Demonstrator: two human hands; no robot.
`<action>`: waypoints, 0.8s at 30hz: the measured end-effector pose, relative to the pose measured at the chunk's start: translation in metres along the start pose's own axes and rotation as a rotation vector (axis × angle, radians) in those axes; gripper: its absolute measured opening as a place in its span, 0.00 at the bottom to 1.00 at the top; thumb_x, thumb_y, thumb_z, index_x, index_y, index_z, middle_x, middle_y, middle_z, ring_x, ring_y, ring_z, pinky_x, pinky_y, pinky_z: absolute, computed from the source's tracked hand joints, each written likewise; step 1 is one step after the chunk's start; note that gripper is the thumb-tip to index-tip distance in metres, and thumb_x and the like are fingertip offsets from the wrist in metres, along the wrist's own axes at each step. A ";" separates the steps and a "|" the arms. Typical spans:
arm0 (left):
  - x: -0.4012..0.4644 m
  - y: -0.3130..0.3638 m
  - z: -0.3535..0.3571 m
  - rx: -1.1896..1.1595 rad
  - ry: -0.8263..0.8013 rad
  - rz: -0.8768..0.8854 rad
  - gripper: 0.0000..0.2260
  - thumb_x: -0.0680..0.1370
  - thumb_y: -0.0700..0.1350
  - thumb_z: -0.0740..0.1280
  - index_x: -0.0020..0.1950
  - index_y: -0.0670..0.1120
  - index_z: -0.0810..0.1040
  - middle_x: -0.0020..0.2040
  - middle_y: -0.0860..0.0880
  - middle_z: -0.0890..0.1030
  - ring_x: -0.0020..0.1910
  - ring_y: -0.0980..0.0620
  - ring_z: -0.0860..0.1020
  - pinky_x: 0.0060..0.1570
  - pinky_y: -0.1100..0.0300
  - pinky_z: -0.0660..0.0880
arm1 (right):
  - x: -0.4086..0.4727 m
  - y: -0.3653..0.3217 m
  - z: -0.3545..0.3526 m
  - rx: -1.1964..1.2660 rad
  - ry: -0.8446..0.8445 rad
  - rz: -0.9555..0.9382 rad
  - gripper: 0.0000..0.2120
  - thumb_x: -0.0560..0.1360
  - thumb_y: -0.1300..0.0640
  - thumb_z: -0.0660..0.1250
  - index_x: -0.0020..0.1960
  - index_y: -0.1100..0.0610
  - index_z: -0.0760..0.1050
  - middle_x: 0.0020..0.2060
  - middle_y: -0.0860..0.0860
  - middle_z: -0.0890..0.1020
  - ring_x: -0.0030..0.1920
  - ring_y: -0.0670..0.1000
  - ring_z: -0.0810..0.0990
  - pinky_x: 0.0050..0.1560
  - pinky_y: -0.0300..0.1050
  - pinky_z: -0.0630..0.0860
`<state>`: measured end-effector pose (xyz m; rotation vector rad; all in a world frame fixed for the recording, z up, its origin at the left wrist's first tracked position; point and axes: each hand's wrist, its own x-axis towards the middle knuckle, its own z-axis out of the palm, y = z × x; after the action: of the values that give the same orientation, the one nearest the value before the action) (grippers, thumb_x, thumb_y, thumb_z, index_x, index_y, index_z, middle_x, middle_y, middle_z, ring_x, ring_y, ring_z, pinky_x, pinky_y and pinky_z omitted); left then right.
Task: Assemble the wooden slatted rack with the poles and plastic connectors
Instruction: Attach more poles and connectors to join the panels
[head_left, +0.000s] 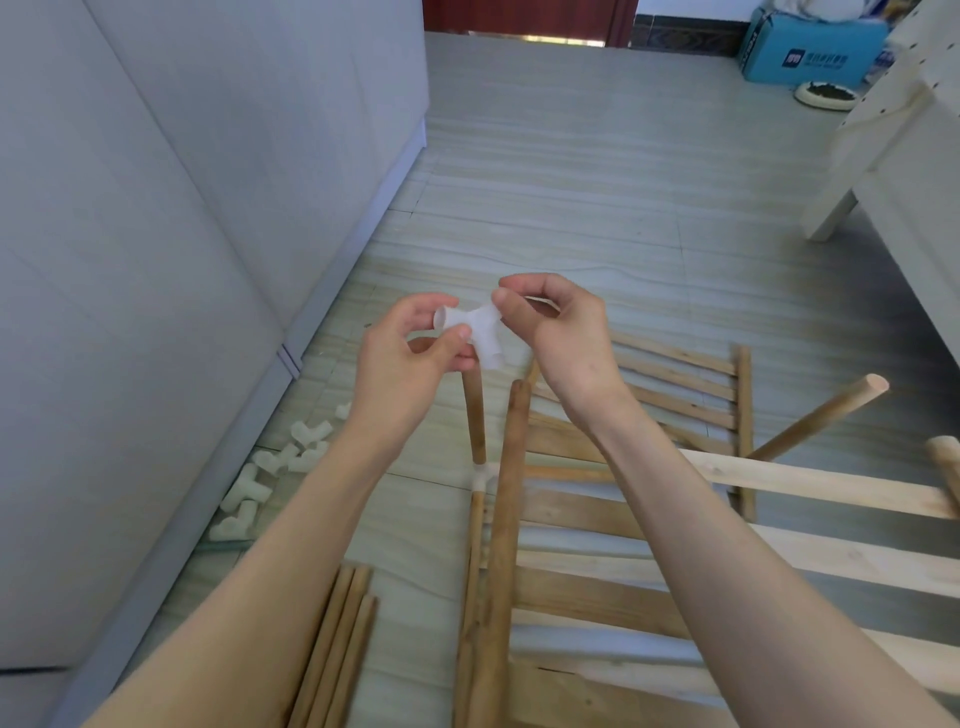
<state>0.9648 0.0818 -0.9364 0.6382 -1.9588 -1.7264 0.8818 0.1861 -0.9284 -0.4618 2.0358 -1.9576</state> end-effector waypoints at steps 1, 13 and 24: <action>0.000 -0.004 0.000 0.001 0.022 -0.017 0.10 0.75 0.35 0.68 0.48 0.51 0.77 0.49 0.45 0.81 0.38 0.52 0.82 0.43 0.66 0.78 | 0.000 0.000 -0.001 -0.019 -0.022 -0.003 0.03 0.75 0.60 0.68 0.46 0.54 0.78 0.43 0.46 0.81 0.50 0.47 0.80 0.58 0.45 0.76; -0.015 -0.022 0.002 0.227 0.082 0.015 0.08 0.72 0.45 0.73 0.47 0.54 0.75 0.45 0.56 0.80 0.49 0.60 0.76 0.40 0.74 0.68 | 0.001 0.008 -0.002 -0.225 -0.113 -0.026 0.10 0.74 0.61 0.68 0.55 0.54 0.79 0.45 0.47 0.81 0.49 0.46 0.80 0.52 0.40 0.76; -0.021 -0.028 0.004 0.265 0.044 0.087 0.14 0.70 0.46 0.74 0.52 0.52 0.75 0.52 0.56 0.76 0.53 0.61 0.73 0.46 0.73 0.68 | 0.000 0.012 0.000 -0.196 -0.209 -0.024 0.08 0.75 0.60 0.68 0.52 0.50 0.76 0.46 0.47 0.81 0.50 0.44 0.80 0.56 0.39 0.75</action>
<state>0.9803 0.0944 -0.9653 0.6639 -2.1701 -1.4018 0.8816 0.1863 -0.9404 -0.7049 2.1019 -1.6505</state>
